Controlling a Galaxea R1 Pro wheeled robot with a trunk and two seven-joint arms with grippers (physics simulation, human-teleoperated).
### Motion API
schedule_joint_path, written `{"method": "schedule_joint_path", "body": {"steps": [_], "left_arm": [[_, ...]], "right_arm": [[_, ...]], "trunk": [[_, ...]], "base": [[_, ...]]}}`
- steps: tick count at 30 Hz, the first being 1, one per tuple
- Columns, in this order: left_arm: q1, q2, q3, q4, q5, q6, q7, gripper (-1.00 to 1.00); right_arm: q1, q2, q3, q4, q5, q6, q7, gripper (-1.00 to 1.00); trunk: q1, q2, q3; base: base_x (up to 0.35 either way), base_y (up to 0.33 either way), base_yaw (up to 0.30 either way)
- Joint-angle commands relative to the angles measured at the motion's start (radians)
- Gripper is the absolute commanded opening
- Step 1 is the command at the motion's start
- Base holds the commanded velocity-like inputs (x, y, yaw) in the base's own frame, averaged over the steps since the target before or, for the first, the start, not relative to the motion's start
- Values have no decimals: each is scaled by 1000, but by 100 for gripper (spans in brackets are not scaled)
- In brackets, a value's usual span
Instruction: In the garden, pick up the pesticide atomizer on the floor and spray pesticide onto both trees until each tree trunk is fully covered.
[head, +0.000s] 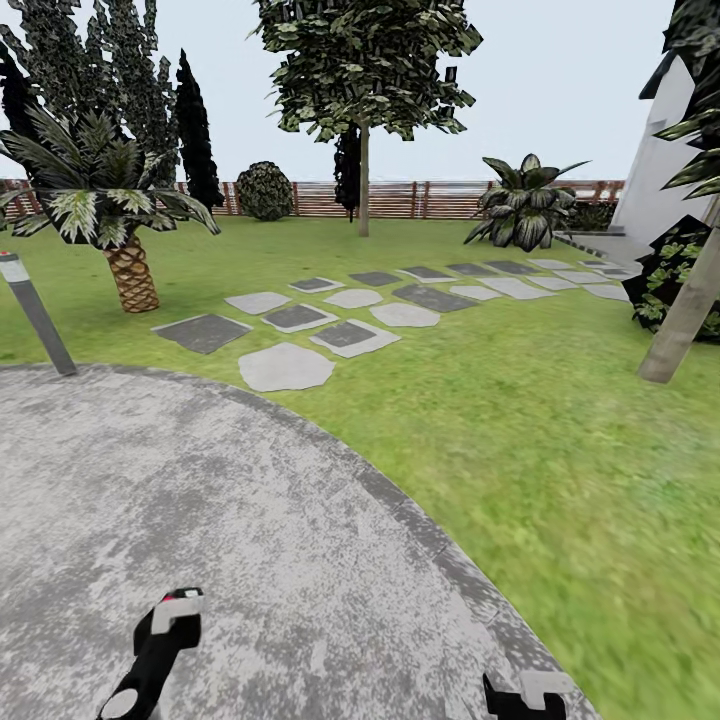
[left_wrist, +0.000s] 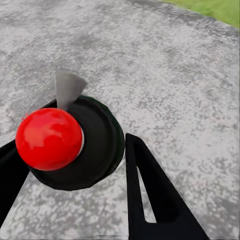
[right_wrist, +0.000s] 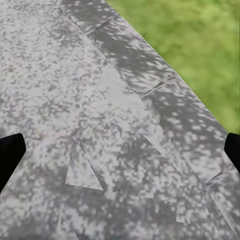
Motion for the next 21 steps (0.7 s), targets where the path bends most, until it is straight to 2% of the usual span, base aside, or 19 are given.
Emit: {"method": "schedule_joint_path", "body": {"steps": [1,2,4,8,14,21], "left_arm": [[-1,2,2,-10,-2,28,0,-100],[-1,3,3,-18,-2,44,0,-100],[-1,-1,0,-81,-1,162,-2,-100],[1,-4,-2,-119,-3,252,-5,-100],[12,-4,-8,-133,-9,294,-7,-100],[13,-5,-12,-132,-9,317,-13,-100]], "right_arm": [[-1,0,-7,1,8,-3,-1,100],[-1,0,-7,1,8,-3,-1,100],[-1,0,-6,1,8,-3,-1,100],[-1,0,-6,1,9,-3,-1,100],[-1,0,-6,1,8,-3,1,100],[-1,-2,-8,1,8,-3,1,100]], "trunk": [[0,0,-1],[0,0,-1],[0,0,-1],[0,0,-1],[0,0,-1],[0,0,-1]], "base": [[0,0,0],[0,0,0],[0,0,0],[0,0,0],[24,0,0],[296,0,0]]}}
